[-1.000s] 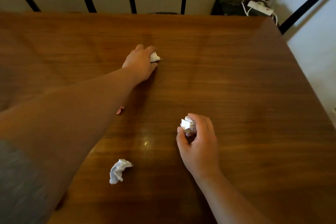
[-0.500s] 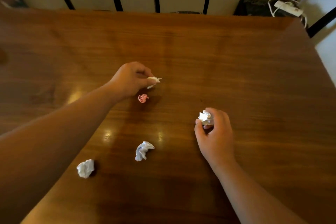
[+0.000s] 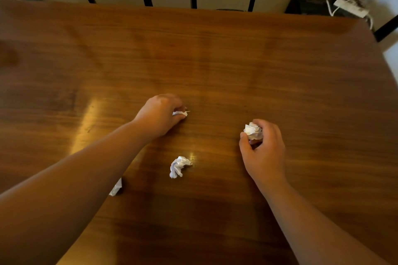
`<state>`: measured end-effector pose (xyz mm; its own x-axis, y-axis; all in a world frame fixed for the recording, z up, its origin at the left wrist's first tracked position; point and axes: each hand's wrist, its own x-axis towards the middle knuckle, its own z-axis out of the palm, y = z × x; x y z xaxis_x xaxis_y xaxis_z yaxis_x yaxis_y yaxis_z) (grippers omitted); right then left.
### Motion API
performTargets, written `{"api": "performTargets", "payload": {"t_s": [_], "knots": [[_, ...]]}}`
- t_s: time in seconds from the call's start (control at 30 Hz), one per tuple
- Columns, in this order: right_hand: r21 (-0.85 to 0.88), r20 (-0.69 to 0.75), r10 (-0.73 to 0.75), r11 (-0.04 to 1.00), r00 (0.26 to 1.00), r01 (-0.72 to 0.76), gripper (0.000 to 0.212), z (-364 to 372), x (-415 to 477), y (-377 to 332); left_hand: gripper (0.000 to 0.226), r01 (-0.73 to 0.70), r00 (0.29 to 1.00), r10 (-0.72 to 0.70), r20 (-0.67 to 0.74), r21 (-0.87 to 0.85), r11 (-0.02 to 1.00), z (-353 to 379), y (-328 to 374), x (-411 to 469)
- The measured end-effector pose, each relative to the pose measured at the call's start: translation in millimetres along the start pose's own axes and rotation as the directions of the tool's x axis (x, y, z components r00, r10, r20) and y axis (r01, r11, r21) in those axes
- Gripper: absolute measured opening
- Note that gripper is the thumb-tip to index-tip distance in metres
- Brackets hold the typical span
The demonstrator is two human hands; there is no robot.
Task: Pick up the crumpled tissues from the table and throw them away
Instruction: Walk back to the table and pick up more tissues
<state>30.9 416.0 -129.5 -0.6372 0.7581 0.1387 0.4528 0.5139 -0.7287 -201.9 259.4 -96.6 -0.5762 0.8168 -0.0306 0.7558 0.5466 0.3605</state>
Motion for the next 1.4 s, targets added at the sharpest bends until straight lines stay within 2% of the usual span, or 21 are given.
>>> {"api": "performTargets", "payload": {"t_s": [0.1,0.17,0.23,0.3,0.33,0.37,0.43,0.47,0.5,0.53,0.6,0.67,0.73,0.83,0.97,1.07,1.17,1.4], "knots": [[0.005,-0.008,0.009,1.000,1.000,-0.009,0.044,-0.1,-0.1,0.4,0.015,0.033,0.999,-0.035,-0.026,-0.074,0.997,3.1,1.4,-7.5],[0.023,0.001,0.028,0.999,1.000,-0.028,0.045,-1.6,-0.7,-1.9,0.028,0.156,0.986,-0.165,-0.021,-0.218,0.963,0.7,3.0,-16.1],[0.034,0.027,0.056,0.998,0.998,-0.057,0.046,-4.6,-1.4,-5.2,0.034,0.299,0.948,-0.316,0.022,-0.390,0.871,-5.0,6.3,-28.6],[0.082,0.062,0.127,0.988,0.990,-0.132,0.046,-9.7,-2.9,-8.3,0.017,0.385,0.906,-0.415,0.080,-0.558,0.735,-10.1,10.9,-46.1],[0.123,0.075,0.182,0.974,0.980,-0.190,0.045,-13.1,-4.9,-9.8,0.009,0.409,0.883,-0.454,0.116,-0.666,0.624,-13.5,14.9,-56.0],[0.172,0.086,0.245,0.951,0.966,-0.257,0.043,-16.4,-8.8,-12.1,0.009,0.414,0.856,-0.492,0.159,-0.780,0.469,-16.9,19.8,-66.8],[0.291,0.133,0.388,0.864,0.912,-0.410,0.031,-24.2,-22.8,-19.9,0.016,0.357,0.792,-0.534,0.294,-0.934,0.016,-26.7,32.1,-92.2],[0.355,0.170,0.463,0.795,0.870,-0.492,0.023,-29.1,-31.9,-21.2,0.016,0.314,0.770,-0.513,0.380,-0.925,-0.214,-29.9,38.3,-103.0],[0.413,0.226,0.529,0.708,0.818,-0.572,0.017,-34.8,-44.4,-24.7,0.018,0.282,0.755,-0.471,0.455,-0.875,-0.394,-34.3,43.1,-118.1],[0.460,0.302,0.582,0.605,0.755,-0.650,0.012,-41.6,-60.0,-28.5,0.024,0.258,0.756,-0.416,0.506,-0.814,-0.521,-38.7,47.6,-135.5],[0.479,0.479,0.642,0.381,0.599,-0.791,0.007,-57.5,-95.6,-34.3,0.030,0.207,0.786,-0.333,0.522,-0.728,-0.653,-42.8,55.6,-171.7],[0.425,0.622,0.634,0.219,0.459,-0.879,0.014,-73.5,-131.5,-38.1,0.031,0.161,0.794,-0.318,0.518,-0.684,-0.712,-44.1,66.6,-207.6],[0.373,0.727,0.586,0.102,0.359,-0.922,0.024,-89.7,-163.5,-42.8,0.030,0.141,0.788,-0.310,0.532,-0.646,-0.750,-42.4,80.3,-242.8],[0.317,0.827,0.492,-0.007,0.272,-0.948,0.032,-115.6,-202.8,-49.3,0.029,0.125,0.777,-0.304,0.551,-0.609,-0.783,-36.0,106.8,-295.6],[0.237,0.902,0.387,-0.070,0.193,-0.969,0.038,-149.8,-242.4,-59.9,0.025,0.106,0.732,-0.360,0.579,-0.619,-0.778,-23.3,153.1,-368.2],[0.177,0.931,0.330,-0.043,0.153,-0.983,0.042,-173.9,-271.2,-69.4,0.025,0.069,0.691,-0.395,0.605,-0.599,-0.797,-16.0,191.7,-424.4],[0.156,0.947,0.276,0.047,0.163,-0.987,0.049,-198.9,-306.4,-74.5,0.023,0.028,0.666,-0.442,0.601,-0.612,-0.790,-10.3,228.0,-481.1],[0.032,0.963,0.255,0.221,0.090,-0.975,0.042,-238.9,-384.8,-73.4,0.024,-0.102,0.643,-0.527,0.557,-0.619,-0.779,4.1,282.8,-598.3]]}}
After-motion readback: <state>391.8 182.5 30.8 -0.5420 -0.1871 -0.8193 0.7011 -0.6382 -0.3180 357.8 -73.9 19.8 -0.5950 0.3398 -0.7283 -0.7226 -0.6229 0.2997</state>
